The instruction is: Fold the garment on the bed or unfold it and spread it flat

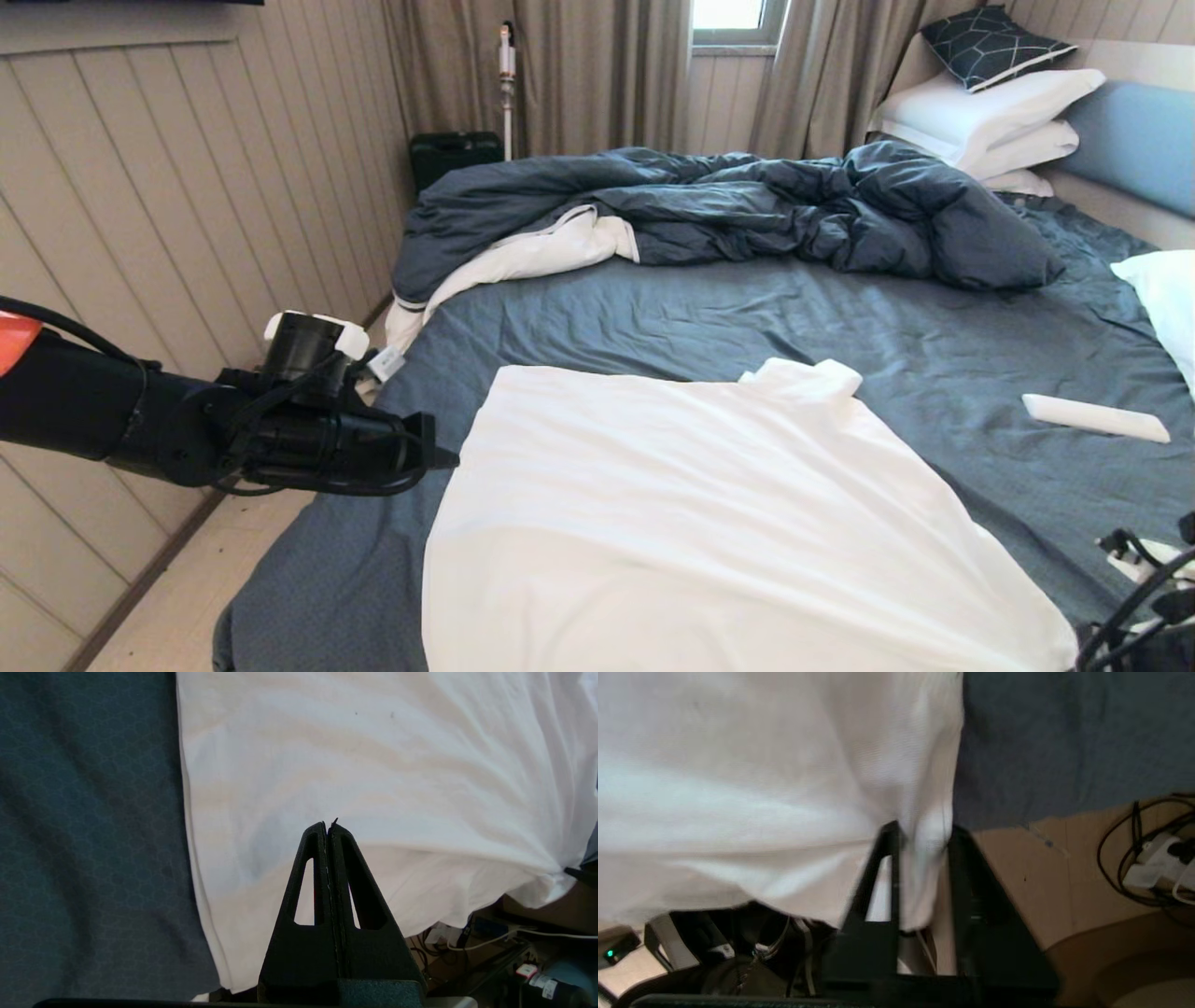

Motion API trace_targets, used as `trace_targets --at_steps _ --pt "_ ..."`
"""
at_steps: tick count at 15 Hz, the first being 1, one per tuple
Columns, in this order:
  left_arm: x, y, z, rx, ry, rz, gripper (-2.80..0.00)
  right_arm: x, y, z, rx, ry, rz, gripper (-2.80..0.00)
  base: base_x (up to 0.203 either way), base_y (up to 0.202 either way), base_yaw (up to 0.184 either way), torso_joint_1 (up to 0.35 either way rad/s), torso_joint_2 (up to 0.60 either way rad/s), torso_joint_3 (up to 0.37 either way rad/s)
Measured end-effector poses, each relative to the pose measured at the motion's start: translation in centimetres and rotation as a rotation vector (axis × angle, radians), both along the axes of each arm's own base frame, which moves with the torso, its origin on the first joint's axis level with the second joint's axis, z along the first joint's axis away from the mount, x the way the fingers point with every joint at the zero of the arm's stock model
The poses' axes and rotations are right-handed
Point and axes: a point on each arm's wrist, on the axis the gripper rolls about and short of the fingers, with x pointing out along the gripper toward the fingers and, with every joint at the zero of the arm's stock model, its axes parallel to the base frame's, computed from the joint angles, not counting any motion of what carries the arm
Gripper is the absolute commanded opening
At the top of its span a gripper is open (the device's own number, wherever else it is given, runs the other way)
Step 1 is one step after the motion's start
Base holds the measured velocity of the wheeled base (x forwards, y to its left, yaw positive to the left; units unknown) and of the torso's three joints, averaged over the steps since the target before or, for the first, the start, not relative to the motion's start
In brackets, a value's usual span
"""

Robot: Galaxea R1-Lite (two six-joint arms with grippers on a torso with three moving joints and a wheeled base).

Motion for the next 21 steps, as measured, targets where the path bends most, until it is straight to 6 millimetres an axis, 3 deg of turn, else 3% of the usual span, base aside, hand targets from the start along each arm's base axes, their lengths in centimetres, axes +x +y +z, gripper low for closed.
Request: trace_targets --at_steps 3,6,7,10,12,14,18,21 --pt "0.0 0.0 0.0 0.000 -0.001 0.000 -2.80 0.0 -0.8 1.0 -0.014 -0.067 -0.015 0.00 0.000 0.000 0.000 0.000 0.00 0.000" --pt "0.0 0.0 0.0 0.000 -0.001 0.000 -2.80 0.5 -2.4 4.6 -0.026 -0.257 -0.036 0.00 0.000 0.000 0.000 0.000 0.00 0.000" --pt "0.0 0.0 0.1 -0.001 -0.002 0.001 -2.80 1.0 -3.0 6.2 -0.045 -0.321 -0.049 -2.80 0.000 0.000 0.000 0.000 0.00 0.000" --pt "0.1 0.0 0.7 -0.006 -0.026 0.003 -2.80 3.1 -4.5 11.3 -0.071 -0.462 -0.098 -2.80 0.000 0.000 0.000 0.000 0.00 0.000" --pt "-0.1 0.0 1.1 -0.008 -0.037 0.006 -2.80 5.4 -5.3 13.2 -0.036 -0.495 -0.119 -2.80 0.000 0.000 0.000 0.000 0.00 0.000" --pt "-0.2 0.1 1.4 -0.010 -0.051 0.007 -2.80 8.7 -6.2 13.2 0.043 -0.491 -0.164 -2.80 0.000 0.000 0.000 0.000 0.00 0.000" --pt "-0.2 0.1 1.7 -0.012 -0.079 0.012 -2.80 16.1 -7.2 11.0 0.137 -0.462 -0.222 -2.80 0.000 0.000 0.000 0.000 0.00 0.000" --pt "-0.2 0.1 1.6 -0.012 -0.077 0.012 -2.80 21.5 -6.0 9.7 0.129 -0.443 -0.189 -2.80 0.000 0.000 0.000 0.000 0.00 0.000"
